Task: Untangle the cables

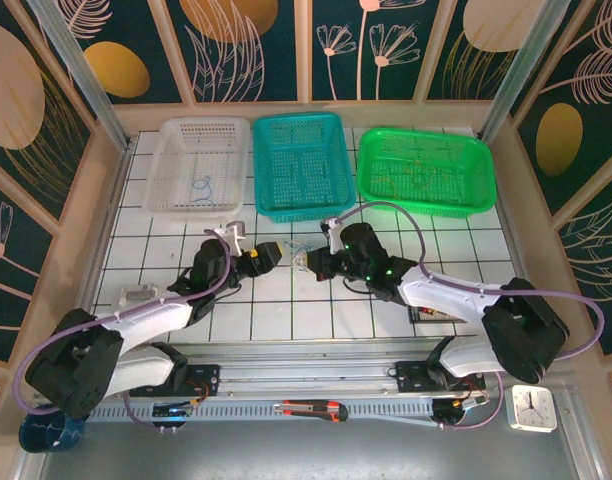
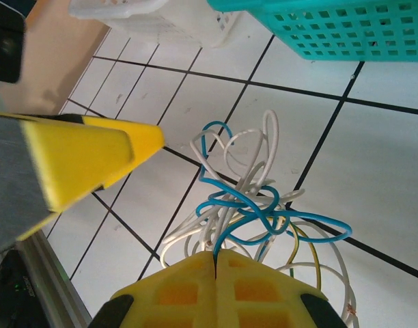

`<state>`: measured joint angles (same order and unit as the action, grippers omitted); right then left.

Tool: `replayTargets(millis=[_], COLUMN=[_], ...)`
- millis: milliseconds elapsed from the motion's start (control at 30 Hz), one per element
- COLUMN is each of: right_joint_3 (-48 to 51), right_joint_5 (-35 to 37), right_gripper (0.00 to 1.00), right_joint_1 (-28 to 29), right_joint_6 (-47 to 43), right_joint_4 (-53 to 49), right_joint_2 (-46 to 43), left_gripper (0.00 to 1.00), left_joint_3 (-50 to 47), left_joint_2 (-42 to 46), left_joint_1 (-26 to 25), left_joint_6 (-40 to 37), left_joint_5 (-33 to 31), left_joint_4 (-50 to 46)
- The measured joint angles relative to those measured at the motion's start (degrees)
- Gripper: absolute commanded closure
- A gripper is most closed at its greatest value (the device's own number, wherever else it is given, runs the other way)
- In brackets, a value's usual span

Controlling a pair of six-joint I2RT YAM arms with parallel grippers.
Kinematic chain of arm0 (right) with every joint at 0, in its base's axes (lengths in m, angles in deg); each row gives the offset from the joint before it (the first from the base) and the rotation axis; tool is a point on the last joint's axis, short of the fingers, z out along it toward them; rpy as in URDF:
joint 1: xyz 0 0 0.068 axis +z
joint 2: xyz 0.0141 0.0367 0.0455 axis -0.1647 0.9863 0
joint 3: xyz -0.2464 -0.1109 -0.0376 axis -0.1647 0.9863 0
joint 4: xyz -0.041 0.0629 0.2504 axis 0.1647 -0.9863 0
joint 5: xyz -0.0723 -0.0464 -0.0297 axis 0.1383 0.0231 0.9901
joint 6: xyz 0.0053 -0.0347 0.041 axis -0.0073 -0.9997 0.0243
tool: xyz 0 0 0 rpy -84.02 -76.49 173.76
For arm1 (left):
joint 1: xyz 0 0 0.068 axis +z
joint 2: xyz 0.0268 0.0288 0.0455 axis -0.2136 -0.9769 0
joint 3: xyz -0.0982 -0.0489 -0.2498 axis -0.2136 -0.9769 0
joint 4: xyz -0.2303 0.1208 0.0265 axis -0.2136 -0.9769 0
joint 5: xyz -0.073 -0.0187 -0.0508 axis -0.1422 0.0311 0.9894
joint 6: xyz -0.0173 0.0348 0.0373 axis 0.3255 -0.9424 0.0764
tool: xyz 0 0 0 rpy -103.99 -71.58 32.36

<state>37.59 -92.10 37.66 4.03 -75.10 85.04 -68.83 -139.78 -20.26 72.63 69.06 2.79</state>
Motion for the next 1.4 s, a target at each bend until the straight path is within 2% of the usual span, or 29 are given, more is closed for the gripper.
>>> replayTargets(millis=[200, 467, 667, 867, 1200, 1400], right_joint_3=[0.0, 0.0, 0.0, 0.0, 1.4, 1.4], right_joint_5=[-1.4, -2.6, -3.0, -3.4, -3.9, -3.8], right_gripper=[1.00, 1.00, 1.00, 1.00, 1.00, 1.00], right_joint_1=[0.0, 0.0, 0.0, 0.0, 0.0, 0.0], right_joint_6=[0.0, 0.0, 0.0, 0.0, 0.0, 0.0], right_joint_4=[0.5, 1.0, 1.1, 2.0, 3.7, 4.1], right_joint_2=[1.7, 2.1, 2.1, 3.2, 4.0, 4.2], left_gripper=[0.24, 0.26, 0.34, 0.52, 0.98, 1.00], left_joint_3=[2.9, 6.0, 7.5, 9.4, 9.9, 9.2], left_joint_2=[-1.3, -7.4, -11.0, -13.7, -15.5, -14.8], left_joint_1=[0.0, 0.0, -0.2, -1.0, -1.6, -1.7], left_joint_6=[-0.5, -2.1, -2.1, -1.8, -1.0, -0.8], left_joint_5=[2.8, 5.3, 6.4, 7.1, 7.3, 6.9], left_joint_4=[0.2, 0.5, 1.6, 3.0, 4.0, 4.0])
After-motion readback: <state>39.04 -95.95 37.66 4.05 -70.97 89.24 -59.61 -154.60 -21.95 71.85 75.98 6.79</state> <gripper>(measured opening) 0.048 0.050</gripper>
